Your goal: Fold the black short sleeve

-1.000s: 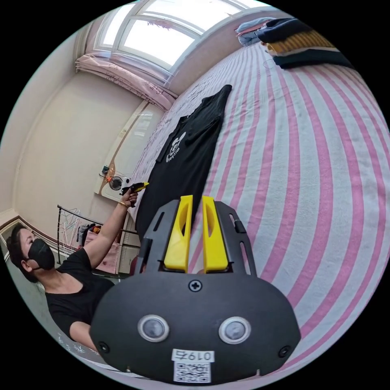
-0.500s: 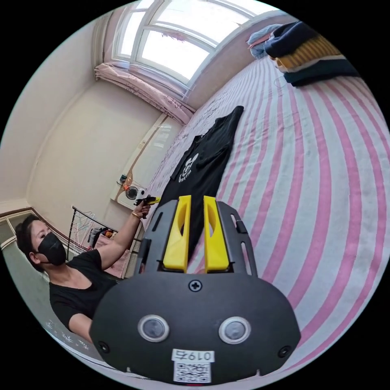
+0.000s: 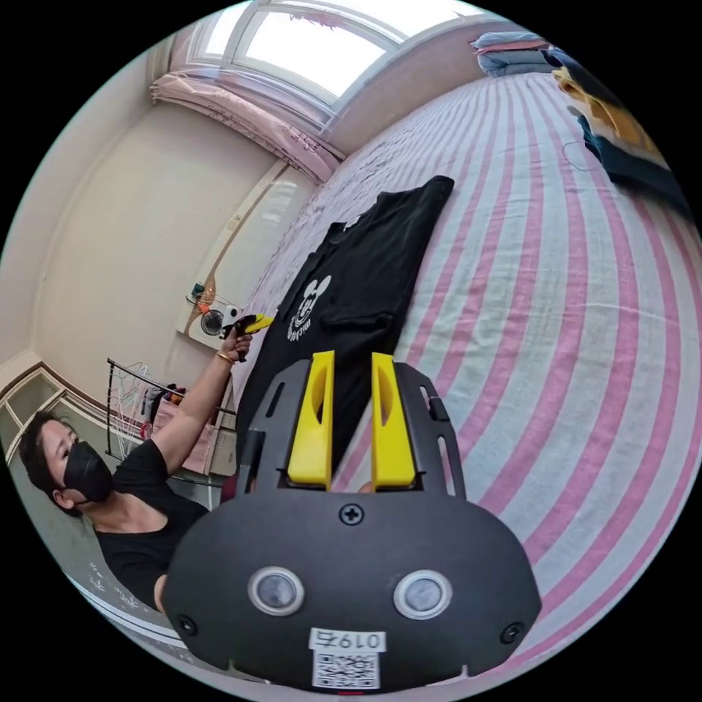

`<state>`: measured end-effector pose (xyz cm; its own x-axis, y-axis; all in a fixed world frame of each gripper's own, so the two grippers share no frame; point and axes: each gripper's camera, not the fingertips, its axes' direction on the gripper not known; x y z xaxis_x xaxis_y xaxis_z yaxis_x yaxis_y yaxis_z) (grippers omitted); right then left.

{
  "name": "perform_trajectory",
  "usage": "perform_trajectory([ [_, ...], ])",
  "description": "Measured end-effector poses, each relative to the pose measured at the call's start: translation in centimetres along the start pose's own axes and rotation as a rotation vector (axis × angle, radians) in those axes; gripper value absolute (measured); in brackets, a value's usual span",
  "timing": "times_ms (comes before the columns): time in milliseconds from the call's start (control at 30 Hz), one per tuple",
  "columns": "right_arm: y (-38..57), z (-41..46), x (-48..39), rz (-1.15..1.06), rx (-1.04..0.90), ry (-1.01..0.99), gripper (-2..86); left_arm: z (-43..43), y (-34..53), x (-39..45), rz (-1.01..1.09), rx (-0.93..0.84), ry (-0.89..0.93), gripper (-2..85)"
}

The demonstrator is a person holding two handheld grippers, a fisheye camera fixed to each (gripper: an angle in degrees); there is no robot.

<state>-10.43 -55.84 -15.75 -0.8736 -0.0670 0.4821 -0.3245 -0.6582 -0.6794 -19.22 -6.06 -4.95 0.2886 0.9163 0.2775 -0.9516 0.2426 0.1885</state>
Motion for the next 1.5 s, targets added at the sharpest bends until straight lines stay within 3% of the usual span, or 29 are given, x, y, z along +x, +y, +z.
perform_trajectory([
  [133,0.5,-3.0,0.5,-0.003,0.141,0.009,7.8,0.5,-1.0,-0.2,0.045,-0.021,0.019,8.0],
  [333,-1.8,-0.6,1.7,0.021,-0.002,0.030,9.6,1.6,-1.9,-0.4,0.058,-0.052,0.029,6.3],
  [633,-2.6,-0.2,2.6,0.039,0.029,0.028,1.5,2.3,-2.1,-0.6,0.022,-0.030,-0.004,2.2],
  [1067,-2.4,0.4,2.8,0.070,0.048,0.083,-0.4,1.9,-0.4,-2.1,-0.100,-0.002,0.029,1.2],
  [1267,-1.9,1.2,2.5,0.068,0.025,0.108,0.5,1.7,1.3,-2.2,-0.110,-0.011,0.078,1.4],
  [1500,0.0,1.6,1.6,0.096,0.026,-0.008,9.1,-2.2,6.4,-0.1,-0.049,0.067,0.119,1.6],
])
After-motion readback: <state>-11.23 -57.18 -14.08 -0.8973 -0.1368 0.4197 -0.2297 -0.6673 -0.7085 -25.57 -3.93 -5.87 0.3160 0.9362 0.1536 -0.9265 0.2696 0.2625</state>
